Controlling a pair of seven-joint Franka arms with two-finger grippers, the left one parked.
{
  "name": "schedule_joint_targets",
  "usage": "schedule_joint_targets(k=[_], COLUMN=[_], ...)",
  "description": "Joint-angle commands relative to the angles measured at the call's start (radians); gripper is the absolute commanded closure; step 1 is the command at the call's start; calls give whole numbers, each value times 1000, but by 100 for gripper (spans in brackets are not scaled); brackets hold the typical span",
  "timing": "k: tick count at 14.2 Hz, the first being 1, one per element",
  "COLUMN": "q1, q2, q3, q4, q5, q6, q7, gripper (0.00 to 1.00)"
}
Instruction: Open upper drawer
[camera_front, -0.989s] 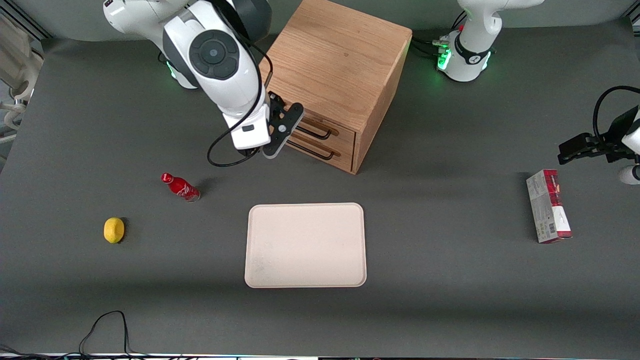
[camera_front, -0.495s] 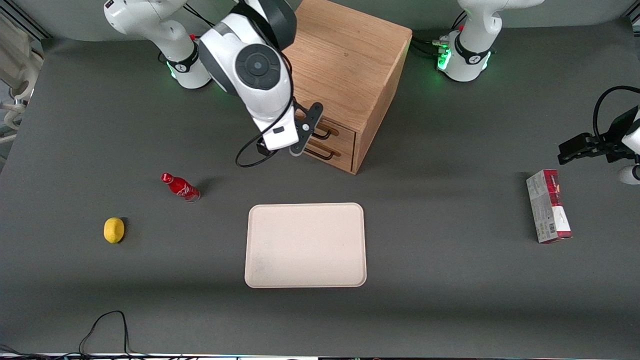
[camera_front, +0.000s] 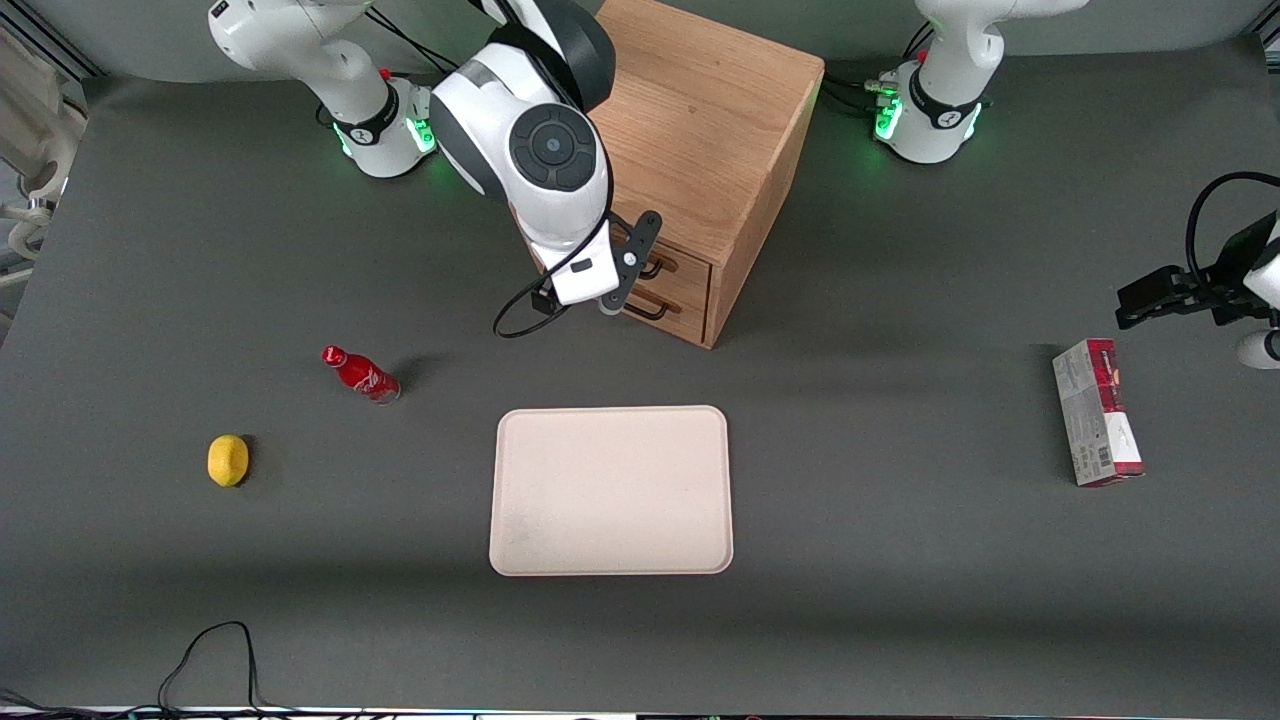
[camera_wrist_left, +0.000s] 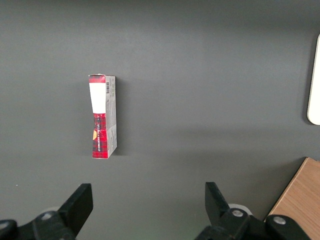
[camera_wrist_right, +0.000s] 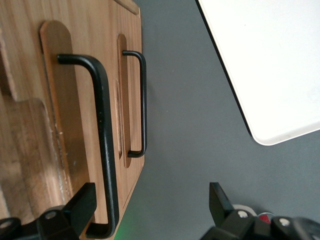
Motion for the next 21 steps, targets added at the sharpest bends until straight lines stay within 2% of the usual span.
schedule_joint_targets(k=[1,3,12,21], q1=[7,4,-25,-39], q2=[45,51,51,59], q3=[-6,-11,-19,-19], q4=[59,59,50,21], q5=[-2,48,145,163], q6=[-4,12,29,26], q7=[-16,-16,-35,-108], gripper=[0,0,0,0])
